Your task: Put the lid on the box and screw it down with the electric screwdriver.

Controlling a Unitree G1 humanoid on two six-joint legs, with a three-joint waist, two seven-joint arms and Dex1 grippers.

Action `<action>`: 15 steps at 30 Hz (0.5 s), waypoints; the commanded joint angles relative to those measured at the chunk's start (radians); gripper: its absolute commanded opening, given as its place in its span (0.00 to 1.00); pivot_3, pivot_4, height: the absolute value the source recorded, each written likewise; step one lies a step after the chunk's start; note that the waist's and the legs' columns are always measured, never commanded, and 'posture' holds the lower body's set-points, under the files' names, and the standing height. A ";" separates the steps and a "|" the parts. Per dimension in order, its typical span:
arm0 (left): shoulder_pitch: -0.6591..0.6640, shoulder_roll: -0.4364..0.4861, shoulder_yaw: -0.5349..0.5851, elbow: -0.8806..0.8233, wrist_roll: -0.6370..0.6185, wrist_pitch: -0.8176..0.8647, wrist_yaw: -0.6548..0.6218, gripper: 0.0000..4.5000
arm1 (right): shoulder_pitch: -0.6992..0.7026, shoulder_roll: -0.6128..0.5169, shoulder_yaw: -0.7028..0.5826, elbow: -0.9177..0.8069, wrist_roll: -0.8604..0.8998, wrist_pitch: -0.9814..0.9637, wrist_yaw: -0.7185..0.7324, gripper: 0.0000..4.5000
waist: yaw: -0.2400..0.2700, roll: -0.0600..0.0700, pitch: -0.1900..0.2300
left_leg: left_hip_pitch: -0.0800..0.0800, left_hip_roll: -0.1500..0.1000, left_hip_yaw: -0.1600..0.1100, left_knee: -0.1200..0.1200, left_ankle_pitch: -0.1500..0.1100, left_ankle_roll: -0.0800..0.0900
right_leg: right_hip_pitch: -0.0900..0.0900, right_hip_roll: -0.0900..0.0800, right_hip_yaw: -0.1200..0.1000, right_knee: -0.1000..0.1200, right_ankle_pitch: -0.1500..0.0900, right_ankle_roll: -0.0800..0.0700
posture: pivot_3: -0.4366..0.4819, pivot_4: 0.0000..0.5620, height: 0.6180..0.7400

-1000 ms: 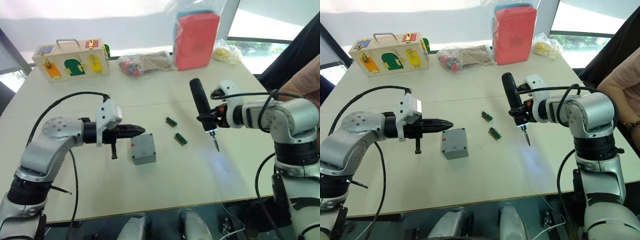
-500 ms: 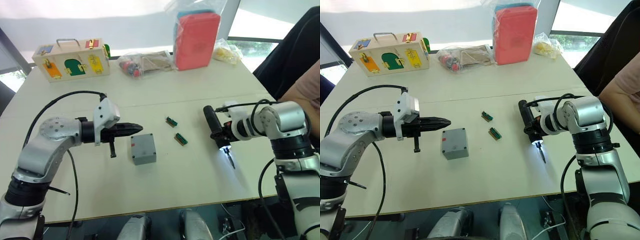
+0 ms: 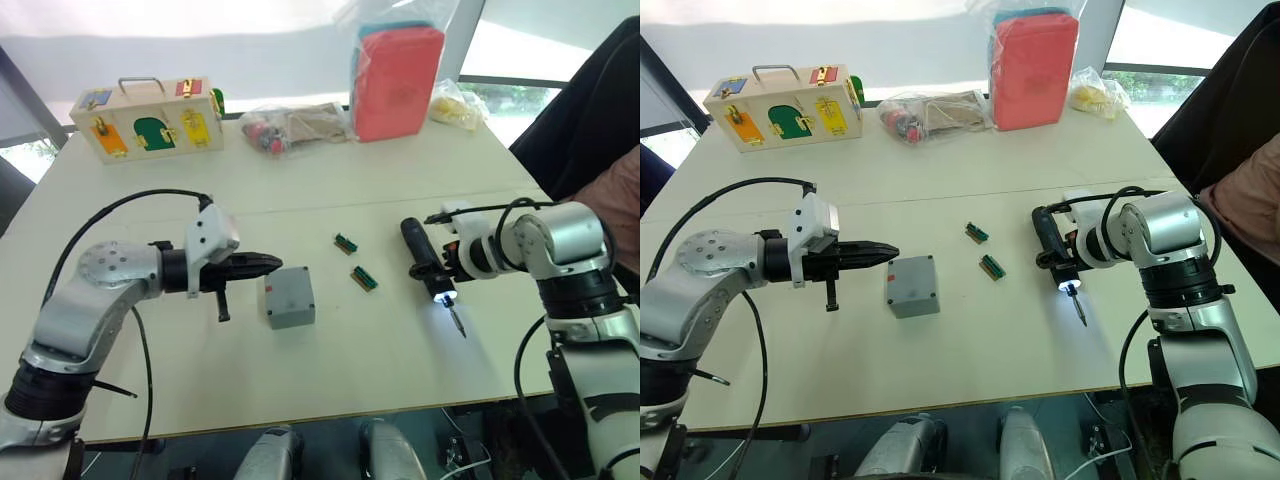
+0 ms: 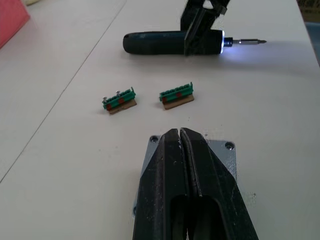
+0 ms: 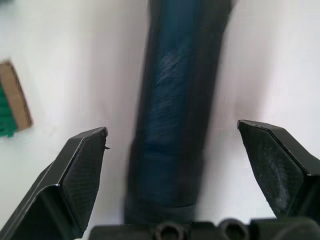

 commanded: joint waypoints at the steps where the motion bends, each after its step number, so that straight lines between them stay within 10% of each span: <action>1: 0.030 0.044 0.078 0.010 0.002 -0.010 0.009 0.00 | -0.030 -0.017 0.005 -0.164 -0.001 -0.147 0.076 0.98 | -0.007 0.000 0.000 | 0.000 0.000 0.000 0.000 0.000 0.000 | 0.000 0.000 0.000 0.000 0.000 0.000 | 0.48 0.27 1.00; 7: 0.110 0.068 0.100 0.037 0.026 -0.034 0.010 0.00 | 0.037 0.059 -0.007 -0.299 0.019 -0.320 0.153 0.94 | 0.001 -0.001 0.000 | 0.000 0.002 0.000 -0.001 0.000 0.000 | -0.001 0.001 0.000 0.001 0.000 0.000 | 0.48 0.27 1.00; 15: 0.183 0.050 0.075 0.066 0.068 -0.069 0.026 0.00 | 0.131 0.158 0.094 -0.321 -0.003 -0.432 0.215 0.33 | 0.004 -0.001 0.000 | 0.000 0.001 0.000 0.001 0.000 0.000 | 0.001 0.000 0.000 0.000 0.000 0.000 | 0.48 0.27 1.00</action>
